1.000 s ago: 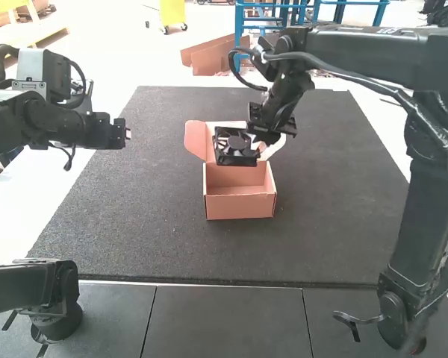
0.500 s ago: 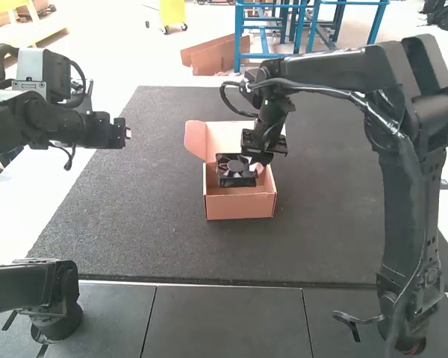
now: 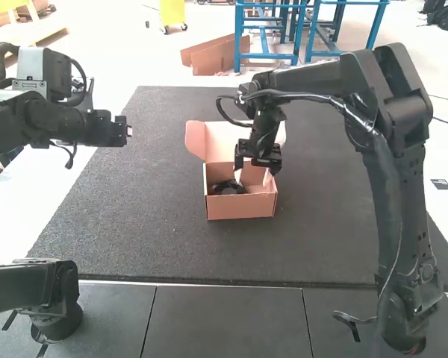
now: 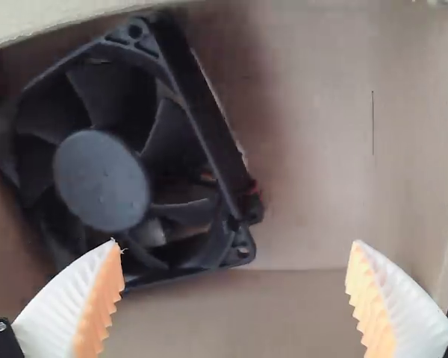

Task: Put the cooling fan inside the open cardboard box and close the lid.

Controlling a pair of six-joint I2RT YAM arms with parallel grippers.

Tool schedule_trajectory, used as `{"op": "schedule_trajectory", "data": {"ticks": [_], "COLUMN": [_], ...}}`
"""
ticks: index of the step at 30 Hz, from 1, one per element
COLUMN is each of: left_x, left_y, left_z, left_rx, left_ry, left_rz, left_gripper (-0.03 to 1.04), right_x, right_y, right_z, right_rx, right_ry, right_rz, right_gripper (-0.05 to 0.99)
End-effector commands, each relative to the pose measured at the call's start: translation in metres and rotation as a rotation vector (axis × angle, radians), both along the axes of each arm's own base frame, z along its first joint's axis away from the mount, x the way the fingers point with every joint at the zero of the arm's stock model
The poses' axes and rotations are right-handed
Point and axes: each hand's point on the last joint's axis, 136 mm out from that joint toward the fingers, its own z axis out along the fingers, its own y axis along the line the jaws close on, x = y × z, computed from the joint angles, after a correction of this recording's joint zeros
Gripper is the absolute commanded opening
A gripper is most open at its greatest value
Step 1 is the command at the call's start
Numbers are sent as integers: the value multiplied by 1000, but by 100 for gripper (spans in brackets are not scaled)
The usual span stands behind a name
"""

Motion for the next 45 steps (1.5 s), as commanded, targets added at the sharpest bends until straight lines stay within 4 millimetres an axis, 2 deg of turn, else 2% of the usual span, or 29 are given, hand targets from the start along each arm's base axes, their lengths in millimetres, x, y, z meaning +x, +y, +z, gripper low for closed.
{"op": "schedule_trajectory", "data": {"ticks": [1,5,7,8,9,10,12,16,20,24,27,33,39,45], "left_x": [1,5,8,10,12,15,20,31,44,58,69,92,117,135], "left_y": [-5,-5,-5,-5,-5,-6,-5,-6,-6,-7,-7,-18,-42,-64], "left_z": [22,22,17,14,12,10,5,-5,-9,-12,-18,-33,-45,-57], "left_rx": [-20,-42,-46,-46,-46,-48,-47,-44,-43,-44,-42,-39,-39,-39], "left_ry": [-68,-63,-44,-34,-24,-21,-9,26,25,15,21,45,40,50], "left_rz": [-10,5,12,12,12,13,17,15,16,15,13,-14,-68,-107], "left_gripper": [96,96,96,96,96,96,96,96,96,96,96,96,96,96], "right_x": [15,25,29,32,36,36,34,32,52,68,67,71,101,117], "right_y": [14,34,37,37,37,33,20,-4,-41,-61,-65,-70,-64,-59], "right_z": [32,79,103,106,118,132,147,153,158,166,165,136,138,137], "right_rx": [87,207,254,279,306,315,303,264,206,187,178,166,193,200], "right_ry": [-48,-80,-104,-106,-145,-179,-232,-277,-375,-512,-567,-583,-726,-728], "right_rz": [4,46,65,57,71,92,173,258,220,217,226,204,143,116], "right_gripper": [76,85,88,89,90,90,90,90,90,90,90,90,90,90]}}
